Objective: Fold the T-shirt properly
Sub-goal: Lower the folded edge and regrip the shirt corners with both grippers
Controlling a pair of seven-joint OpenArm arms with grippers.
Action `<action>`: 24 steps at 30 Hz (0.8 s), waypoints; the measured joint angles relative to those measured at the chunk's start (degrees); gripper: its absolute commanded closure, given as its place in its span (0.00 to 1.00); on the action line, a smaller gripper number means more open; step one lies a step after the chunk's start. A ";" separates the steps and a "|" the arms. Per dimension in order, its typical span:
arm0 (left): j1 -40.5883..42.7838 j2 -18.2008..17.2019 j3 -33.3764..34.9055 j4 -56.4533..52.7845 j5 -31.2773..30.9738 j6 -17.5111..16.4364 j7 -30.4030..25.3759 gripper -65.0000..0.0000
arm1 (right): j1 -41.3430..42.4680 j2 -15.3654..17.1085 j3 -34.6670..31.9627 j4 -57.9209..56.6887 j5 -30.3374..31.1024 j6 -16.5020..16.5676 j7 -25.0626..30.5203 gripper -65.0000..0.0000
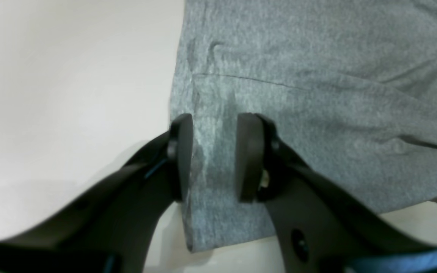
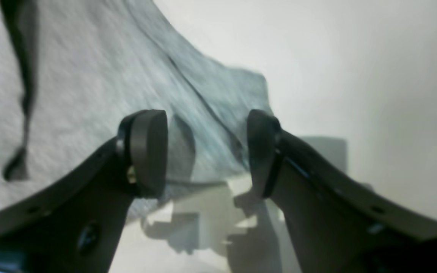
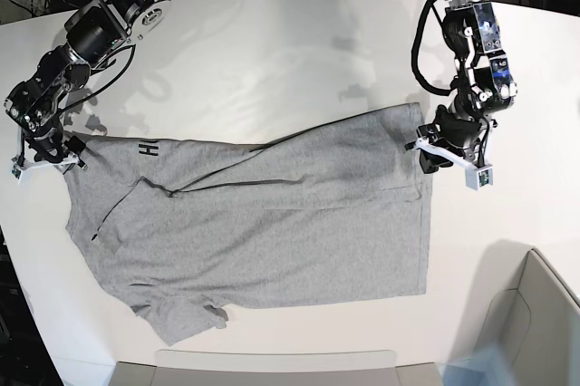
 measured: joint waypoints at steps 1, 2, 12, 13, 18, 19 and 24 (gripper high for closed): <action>-0.02 0.00 0.00 0.00 0.00 0.02 -0.02 0.71 | -0.11 0.11 0.00 -0.96 -0.09 0.02 0.07 0.49; -0.02 -0.02 0.00 0.02 0.00 0.00 -0.04 0.71 | -0.44 0.15 -0.07 -1.68 0.22 0.00 0.87 0.49; 1.57 -0.07 -0.48 -0.55 -4.42 -4.28 1.25 0.67 | 0.07 2.21 -0.37 -4.31 0.39 0.20 1.29 0.49; 1.40 -0.13 -0.66 -1.75 -5.64 -4.55 2.84 0.66 | 0.04 2.34 -0.37 -4.33 0.42 0.20 1.27 0.49; -0.98 0.11 -4.81 -11.69 -7.45 -4.87 4.92 0.66 | -0.37 3.15 -0.37 -4.37 0.28 0.44 0.83 0.49; -1.95 -0.24 -5.11 -13.07 -7.54 -5.22 5.07 0.66 | -0.39 3.13 -0.37 -4.37 0.15 0.44 0.76 0.49; -3.37 -0.28 -5.11 -14.23 -6.84 -4.59 4.81 0.66 | -0.39 3.13 -0.37 -4.33 0.00 0.44 0.74 0.49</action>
